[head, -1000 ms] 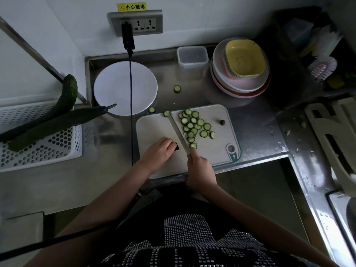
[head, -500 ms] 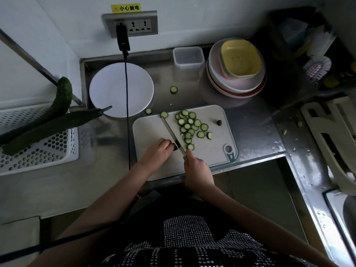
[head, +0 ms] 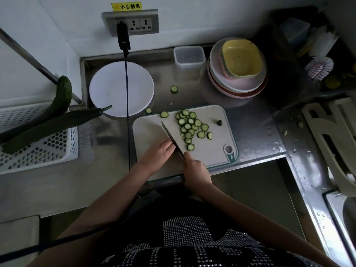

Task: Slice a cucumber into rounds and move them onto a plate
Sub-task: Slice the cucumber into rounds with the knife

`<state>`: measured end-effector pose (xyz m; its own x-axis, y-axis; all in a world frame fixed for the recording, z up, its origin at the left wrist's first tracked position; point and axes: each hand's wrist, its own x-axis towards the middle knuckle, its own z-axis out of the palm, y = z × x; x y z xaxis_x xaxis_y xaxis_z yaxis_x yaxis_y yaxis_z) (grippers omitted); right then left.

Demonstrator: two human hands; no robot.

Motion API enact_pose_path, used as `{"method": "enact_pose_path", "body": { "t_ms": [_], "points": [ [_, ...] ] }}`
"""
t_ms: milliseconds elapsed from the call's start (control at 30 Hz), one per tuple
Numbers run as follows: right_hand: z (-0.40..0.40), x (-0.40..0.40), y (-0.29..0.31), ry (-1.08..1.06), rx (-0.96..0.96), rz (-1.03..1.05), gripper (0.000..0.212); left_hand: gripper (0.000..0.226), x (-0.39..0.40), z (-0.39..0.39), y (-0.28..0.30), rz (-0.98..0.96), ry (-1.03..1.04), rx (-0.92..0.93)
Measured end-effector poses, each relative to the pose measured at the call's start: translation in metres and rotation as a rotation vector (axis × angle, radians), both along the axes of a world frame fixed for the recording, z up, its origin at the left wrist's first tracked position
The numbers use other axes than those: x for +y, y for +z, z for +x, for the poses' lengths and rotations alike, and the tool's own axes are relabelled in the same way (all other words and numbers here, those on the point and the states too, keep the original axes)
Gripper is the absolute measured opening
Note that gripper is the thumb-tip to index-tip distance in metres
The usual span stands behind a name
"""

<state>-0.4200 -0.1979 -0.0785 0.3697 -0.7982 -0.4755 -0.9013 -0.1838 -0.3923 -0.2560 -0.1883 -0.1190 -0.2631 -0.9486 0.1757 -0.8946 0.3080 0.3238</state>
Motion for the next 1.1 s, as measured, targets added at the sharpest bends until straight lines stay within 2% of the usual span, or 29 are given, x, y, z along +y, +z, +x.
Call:
{"method": "enact_pose_path", "body": {
  "t_ms": [100,200,267,367,500,767,1100],
  "points": [
    [0.000,-0.001,-0.003,0.002,0.025,0.024,0.011,0.034,0.000,0.000,0.000,-0.017,0.014,-0.018],
    [-0.001,-0.002,-0.004,0.004,0.028,0.033,0.008,0.018,-0.001,0.000,0.000,-0.050,-0.001,-0.019],
    [-0.002,-0.003,-0.004,-0.002,0.014,0.032,0.006,0.018,0.000,0.000,0.001,-0.050,0.004,-0.019],
    [-0.006,-0.006,0.000,-0.037,-0.035,-0.011,0.013,0.037,0.002,-0.001,0.001,-0.006,0.056,0.009],
    [-0.006,-0.005,0.009,-0.088,-0.113,-0.054,0.013,0.033,0.003,-0.002,-0.003,-0.010,0.061,0.027],
    [-0.002,-0.001,0.004,0.038,-0.036,-0.065,0.016,0.041,0.001,0.001,0.003,0.075,0.067,-0.012],
    [-0.001,-0.001,-0.002,0.076,0.053,-0.033,0.012,0.047,0.001,0.000,0.008,0.092,0.039,-0.060]
  ]
}}
